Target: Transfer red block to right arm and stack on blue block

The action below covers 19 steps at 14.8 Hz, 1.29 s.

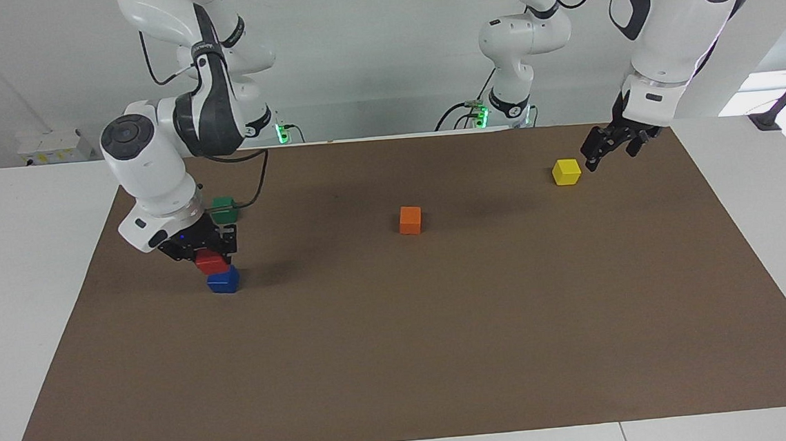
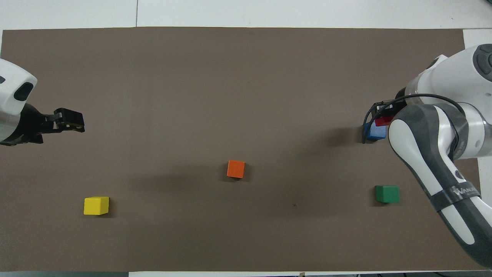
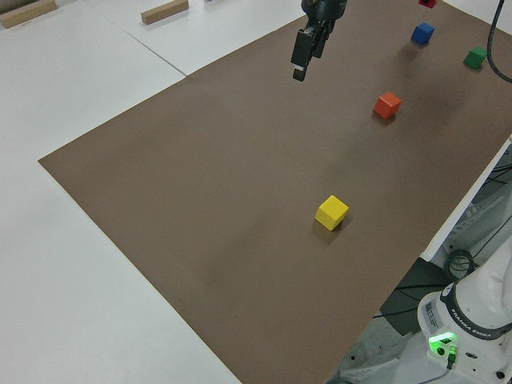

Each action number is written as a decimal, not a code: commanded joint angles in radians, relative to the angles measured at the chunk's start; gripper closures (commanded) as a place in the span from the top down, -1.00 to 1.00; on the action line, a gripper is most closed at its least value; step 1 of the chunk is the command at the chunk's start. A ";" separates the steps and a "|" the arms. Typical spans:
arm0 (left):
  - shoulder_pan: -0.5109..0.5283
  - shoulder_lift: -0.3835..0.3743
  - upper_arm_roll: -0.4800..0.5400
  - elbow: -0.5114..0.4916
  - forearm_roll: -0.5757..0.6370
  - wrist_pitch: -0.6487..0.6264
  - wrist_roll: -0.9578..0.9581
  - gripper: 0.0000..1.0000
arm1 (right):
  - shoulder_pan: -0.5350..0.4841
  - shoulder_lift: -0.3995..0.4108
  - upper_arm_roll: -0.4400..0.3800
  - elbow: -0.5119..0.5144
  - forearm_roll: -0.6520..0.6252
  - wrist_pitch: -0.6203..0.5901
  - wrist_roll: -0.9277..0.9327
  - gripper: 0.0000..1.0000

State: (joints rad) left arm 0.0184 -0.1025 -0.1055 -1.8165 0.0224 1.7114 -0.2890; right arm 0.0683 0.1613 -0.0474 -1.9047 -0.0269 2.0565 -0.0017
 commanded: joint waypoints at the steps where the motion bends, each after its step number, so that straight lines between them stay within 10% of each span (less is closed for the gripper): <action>1: 0.006 -0.019 -0.005 -0.009 0.027 -0.047 0.007 1.00 | -0.038 -0.031 0.012 -0.088 -0.022 0.091 0.008 -1.00; 12: -0.057 0.121 0.127 0.282 0.033 -0.229 0.206 1.00 | -0.034 -0.029 0.014 -0.183 -0.022 0.203 0.069 -1.00; 19: -0.064 0.109 0.116 0.278 0.028 -0.227 0.235 1.00 | -0.039 -0.026 0.014 -0.200 -0.022 0.226 0.066 -1.00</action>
State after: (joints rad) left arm -0.0218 0.0030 -0.0020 -1.5636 0.0269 1.5111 -0.0694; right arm 0.0410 0.1583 -0.0442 -2.0758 -0.0271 2.2532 0.0357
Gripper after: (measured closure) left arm 0.000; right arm 0.449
